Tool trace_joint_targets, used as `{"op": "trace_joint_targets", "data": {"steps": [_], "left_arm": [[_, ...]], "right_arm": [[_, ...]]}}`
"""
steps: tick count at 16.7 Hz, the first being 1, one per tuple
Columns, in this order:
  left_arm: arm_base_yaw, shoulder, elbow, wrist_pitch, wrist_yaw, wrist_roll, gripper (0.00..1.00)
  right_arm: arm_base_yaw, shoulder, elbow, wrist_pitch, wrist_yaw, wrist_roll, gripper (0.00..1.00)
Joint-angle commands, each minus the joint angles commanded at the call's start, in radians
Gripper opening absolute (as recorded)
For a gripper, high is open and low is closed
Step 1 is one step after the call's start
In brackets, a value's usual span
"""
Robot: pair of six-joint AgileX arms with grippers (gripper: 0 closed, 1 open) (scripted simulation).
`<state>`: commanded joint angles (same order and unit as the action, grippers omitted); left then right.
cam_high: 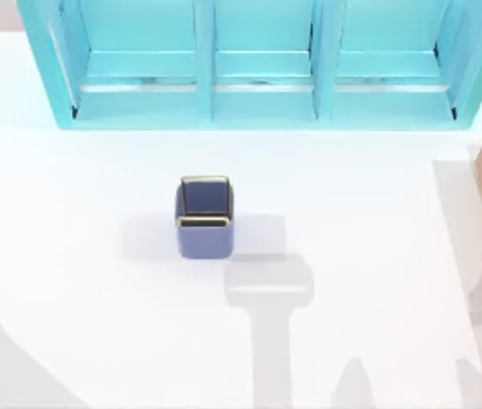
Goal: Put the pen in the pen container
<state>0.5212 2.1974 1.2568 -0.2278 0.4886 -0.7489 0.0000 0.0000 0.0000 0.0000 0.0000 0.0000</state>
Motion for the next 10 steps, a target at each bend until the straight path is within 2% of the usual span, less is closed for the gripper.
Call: {"op": "trace_joint_targets", "data": {"steps": [3,10], "left_arm": [[0.0,0.0,0.0,0.0,0.0,0.0,0.02],[0.0,0.0,0.0,0.0,0.0,0.0,0.0]], "right_arm": [[0.0,0.0,0.0,0.0,0.0,0.0,1.0],[0.0,0.0,0.0,0.0,0.0,0.0,1.0]]}}
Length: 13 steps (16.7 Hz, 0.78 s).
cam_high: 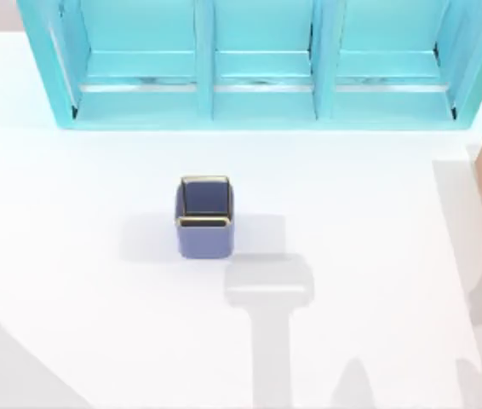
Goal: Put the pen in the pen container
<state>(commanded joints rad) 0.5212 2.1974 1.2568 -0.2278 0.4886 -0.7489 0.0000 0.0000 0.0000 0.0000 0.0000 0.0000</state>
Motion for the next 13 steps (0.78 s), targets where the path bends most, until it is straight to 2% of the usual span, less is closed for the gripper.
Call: {"op": "trace_joint_targets", "data": {"steps": [6,13], "left_arm": [[0.094,-0.125,-0.011,-0.116,0.011,0.042,0.0],[0.185,-0.414,-0.049,-0.439,0.055,0.199,0.0]], "right_arm": [[0.0,0.0,0.0,0.0,0.0,0.0,1.0],[0.0,0.0,0.0,0.0,0.0,0.0,1.0]]}}
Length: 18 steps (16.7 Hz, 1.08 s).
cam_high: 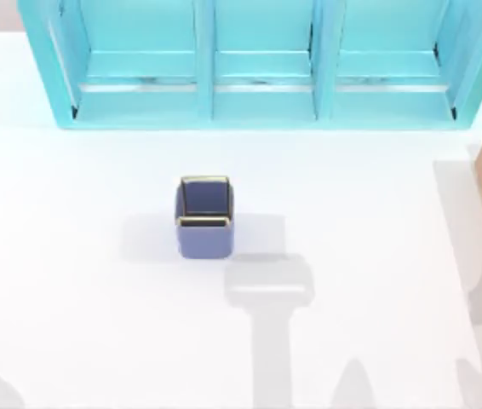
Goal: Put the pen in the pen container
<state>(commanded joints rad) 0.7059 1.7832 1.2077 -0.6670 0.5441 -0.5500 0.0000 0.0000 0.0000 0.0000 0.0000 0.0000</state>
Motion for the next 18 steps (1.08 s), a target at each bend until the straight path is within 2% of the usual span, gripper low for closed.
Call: {"op": "trace_joint_targets", "data": {"steps": [6,13,15,18], "left_arm": [[0.129,-0.232,-0.04,-0.242,0.037,0.117,0.0],[0.129,-0.235,-0.038,-0.257,0.026,0.116,0.0],[0.082,-0.21,-0.012,-0.277,-0.024,0.067,0.0],[-0.055,-0.144,0.056,-0.332,-0.177,-0.065,0.0]], "right_arm": [[0.0,0.0,0.0,0.0,0.0,0.0,1.0],[0.0,0.0,0.0,0.0,0.0,0.0,1.0],[0.0,0.0,0.0,0.0,0.0,0.0,1.0],[0.0,0.0,0.0,0.0,0.0,0.0,1.0]]}}
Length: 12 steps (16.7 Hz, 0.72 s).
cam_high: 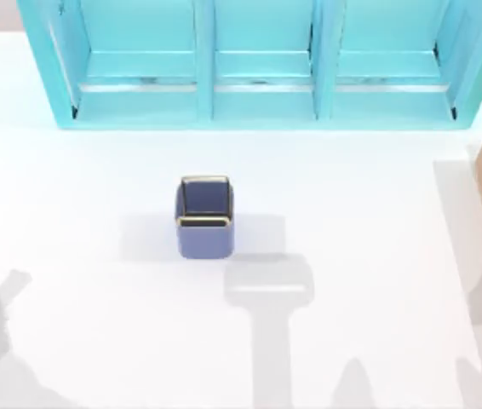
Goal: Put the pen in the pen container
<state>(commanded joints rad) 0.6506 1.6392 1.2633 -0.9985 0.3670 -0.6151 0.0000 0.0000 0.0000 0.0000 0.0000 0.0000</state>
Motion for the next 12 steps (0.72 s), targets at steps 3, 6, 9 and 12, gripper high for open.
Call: {"op": "trace_joint_targets", "data": {"steps": [3,6,9,12], "left_arm": [[-0.201,0.092,0.084,-0.079,-0.239,-0.188,0.0],[-0.448,0.2,0.169,-0.175,-0.541,-0.411,0.0],[-0.72,0.309,0.245,-0.276,-0.881,-0.648,0.0],[-0.997,0.404,0.31,-0.369,-1.227,-0.879,0.0]], "right_arm": [[0.0,0.0,0.0,0.0,0.0,0.0,1.0],[0.0,0.0,0.0,0.0,0.0,0.0,1.0],[0.0,0.0,0.0,0.0,0.0,0.0,1.0],[0.0,0.0,0.0,0.0,0.0,0.0,1.0]]}}
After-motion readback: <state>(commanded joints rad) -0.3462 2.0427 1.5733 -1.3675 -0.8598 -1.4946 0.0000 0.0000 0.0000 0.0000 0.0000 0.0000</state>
